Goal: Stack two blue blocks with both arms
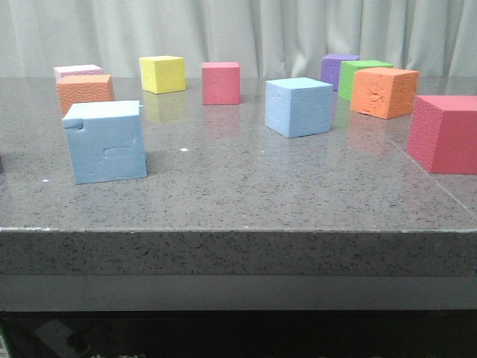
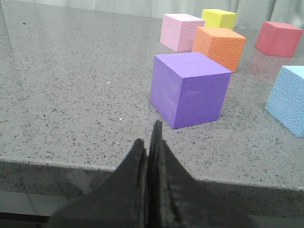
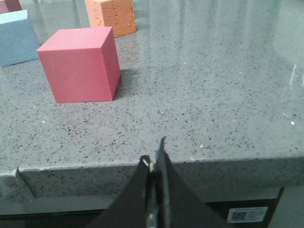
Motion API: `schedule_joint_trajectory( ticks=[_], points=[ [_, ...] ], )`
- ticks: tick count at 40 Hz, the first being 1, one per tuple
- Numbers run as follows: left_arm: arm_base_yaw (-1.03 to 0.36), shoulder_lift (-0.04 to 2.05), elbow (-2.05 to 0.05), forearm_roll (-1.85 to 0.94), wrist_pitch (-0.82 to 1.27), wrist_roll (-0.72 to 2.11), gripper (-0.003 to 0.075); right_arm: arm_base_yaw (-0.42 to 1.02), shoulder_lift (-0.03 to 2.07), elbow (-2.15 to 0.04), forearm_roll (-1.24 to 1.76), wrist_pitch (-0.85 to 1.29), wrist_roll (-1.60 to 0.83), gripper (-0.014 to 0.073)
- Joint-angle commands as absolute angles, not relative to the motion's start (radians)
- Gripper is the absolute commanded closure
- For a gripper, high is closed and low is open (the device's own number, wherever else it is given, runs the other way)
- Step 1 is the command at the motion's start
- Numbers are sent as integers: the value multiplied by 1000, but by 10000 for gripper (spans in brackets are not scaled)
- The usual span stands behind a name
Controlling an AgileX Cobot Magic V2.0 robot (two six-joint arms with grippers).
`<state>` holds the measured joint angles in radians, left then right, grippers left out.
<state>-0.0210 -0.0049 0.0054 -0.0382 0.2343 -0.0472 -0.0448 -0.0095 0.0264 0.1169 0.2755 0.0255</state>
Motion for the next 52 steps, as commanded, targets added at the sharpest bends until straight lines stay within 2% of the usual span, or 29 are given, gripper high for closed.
schedule_joint_trajectory(
  ticks=[1, 44, 52],
  points=[
    [-20, -28, 42, -45, 153, -57, 738, -49, -29, 27, 120, 199, 18, 664],
    [-20, -28, 42, -38, 153, -57, 738, -49, -29, 27, 120, 175, 18, 664],
    [-20, -28, 42, -38, 94, -57, 738, -49, -29, 27, 120, 152, 18, 664]
  ],
)
